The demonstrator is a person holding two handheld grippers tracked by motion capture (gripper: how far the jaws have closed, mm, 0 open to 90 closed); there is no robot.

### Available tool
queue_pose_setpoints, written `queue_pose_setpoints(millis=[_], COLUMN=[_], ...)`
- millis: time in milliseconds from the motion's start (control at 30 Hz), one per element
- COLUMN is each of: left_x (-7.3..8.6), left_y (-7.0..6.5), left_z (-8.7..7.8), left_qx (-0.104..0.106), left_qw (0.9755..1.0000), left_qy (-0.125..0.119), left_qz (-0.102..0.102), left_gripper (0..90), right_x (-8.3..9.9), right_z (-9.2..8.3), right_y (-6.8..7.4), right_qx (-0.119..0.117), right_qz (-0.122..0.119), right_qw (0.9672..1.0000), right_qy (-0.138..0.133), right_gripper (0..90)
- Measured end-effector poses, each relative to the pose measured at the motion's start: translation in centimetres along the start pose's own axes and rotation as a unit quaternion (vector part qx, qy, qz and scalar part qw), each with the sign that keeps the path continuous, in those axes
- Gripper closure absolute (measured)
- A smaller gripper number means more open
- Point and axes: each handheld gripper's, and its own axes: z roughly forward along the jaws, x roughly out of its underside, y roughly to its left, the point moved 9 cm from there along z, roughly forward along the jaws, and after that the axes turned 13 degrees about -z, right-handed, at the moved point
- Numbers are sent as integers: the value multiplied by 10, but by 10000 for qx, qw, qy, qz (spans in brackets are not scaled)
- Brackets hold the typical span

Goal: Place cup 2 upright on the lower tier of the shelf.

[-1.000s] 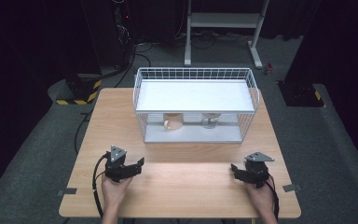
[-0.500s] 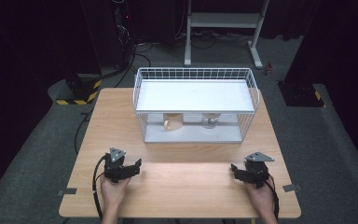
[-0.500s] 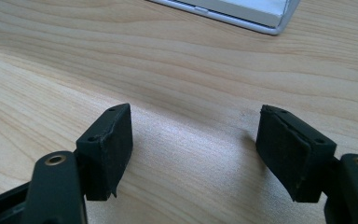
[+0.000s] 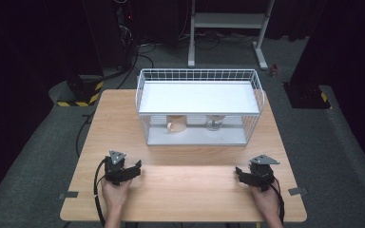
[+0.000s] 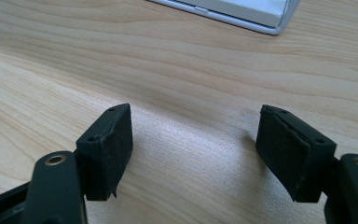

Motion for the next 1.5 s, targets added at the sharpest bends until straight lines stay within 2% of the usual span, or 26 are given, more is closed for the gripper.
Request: queue_pose_setpoints(millis=[333,833,967,1100,1233,1500], left_x=[2,8,9,10,11,12], left_y=[1,1,1,1,1,-1], left_z=[6,14,15,14,15,14], left_qx=[-157,-295,-360,-344,-252,-247], left_qw=[9998,9993,9988,9988,9993,9993], left_qy=[-33,161,198,241,276,277], left_qz=[67,164,260,240,68,46], left_gripper=[184,183,181,182,187,187], right_x=[0,0,0,0,0,0], right_z=[0,0,0,0,0,0], right_y=[0,0,0,0,0,0], right_qx=[1,0,0,0,1,1], right_qz=[-1,-1,3,1,3,1], right_qw=[10000,10000,10000,10000,10000,10000], right_qy=[1,0,1,0,2,1], right_gripper=[272,272,272,272,272,272])
